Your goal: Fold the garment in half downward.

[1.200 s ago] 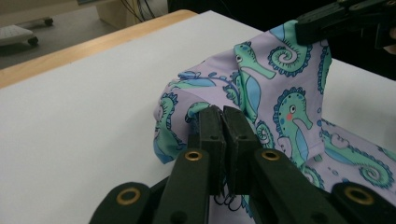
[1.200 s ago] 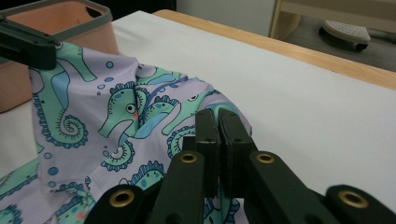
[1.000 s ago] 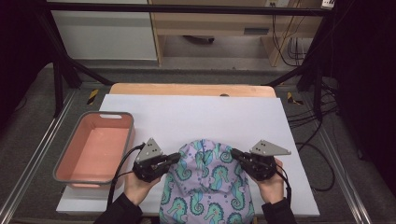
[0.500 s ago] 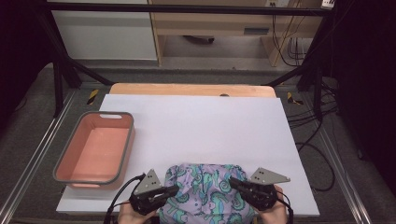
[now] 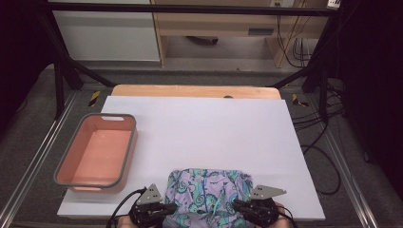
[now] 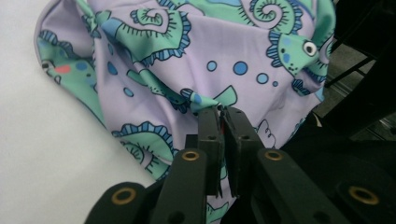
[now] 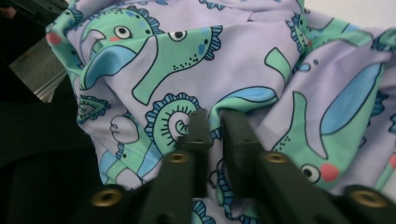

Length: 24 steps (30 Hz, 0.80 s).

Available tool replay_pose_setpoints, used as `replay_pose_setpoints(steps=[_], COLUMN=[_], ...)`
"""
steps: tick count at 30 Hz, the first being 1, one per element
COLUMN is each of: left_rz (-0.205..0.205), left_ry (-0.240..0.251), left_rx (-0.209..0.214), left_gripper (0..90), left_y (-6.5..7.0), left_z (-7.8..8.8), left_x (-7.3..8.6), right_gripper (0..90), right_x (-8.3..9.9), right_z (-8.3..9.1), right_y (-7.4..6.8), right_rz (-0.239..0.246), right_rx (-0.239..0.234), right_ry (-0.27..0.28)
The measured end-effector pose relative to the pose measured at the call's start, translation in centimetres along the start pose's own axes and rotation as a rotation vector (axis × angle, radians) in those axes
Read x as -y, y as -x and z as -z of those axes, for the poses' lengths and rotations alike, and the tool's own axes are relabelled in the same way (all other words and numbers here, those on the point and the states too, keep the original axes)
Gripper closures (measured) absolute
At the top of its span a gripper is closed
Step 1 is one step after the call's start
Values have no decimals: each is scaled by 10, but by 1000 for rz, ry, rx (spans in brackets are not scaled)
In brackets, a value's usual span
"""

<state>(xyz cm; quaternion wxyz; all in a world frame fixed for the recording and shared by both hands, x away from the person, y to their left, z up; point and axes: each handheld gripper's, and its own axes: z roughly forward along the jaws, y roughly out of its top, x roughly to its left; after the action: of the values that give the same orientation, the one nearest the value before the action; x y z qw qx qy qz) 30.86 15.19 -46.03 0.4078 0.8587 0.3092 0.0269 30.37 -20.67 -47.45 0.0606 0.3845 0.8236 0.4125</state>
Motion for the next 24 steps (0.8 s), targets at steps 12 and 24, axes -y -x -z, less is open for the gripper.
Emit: replay_pose_setpoints(steps=[12, 24], left_rz=[-5, 94], left_ry=[121, 61], left_rx=[-147, -185], left_gripper=[201, 184], left_y=[-37, -75], left_z=[6, -30], left_x=[-49, -72], right_gripper=[235, 469], right_x=[-37, -49], right_z=[4, -14], right_y=[29, 70], right_rz=[8, -55], right_rx=[78, 178], right_ry=[143, 87])
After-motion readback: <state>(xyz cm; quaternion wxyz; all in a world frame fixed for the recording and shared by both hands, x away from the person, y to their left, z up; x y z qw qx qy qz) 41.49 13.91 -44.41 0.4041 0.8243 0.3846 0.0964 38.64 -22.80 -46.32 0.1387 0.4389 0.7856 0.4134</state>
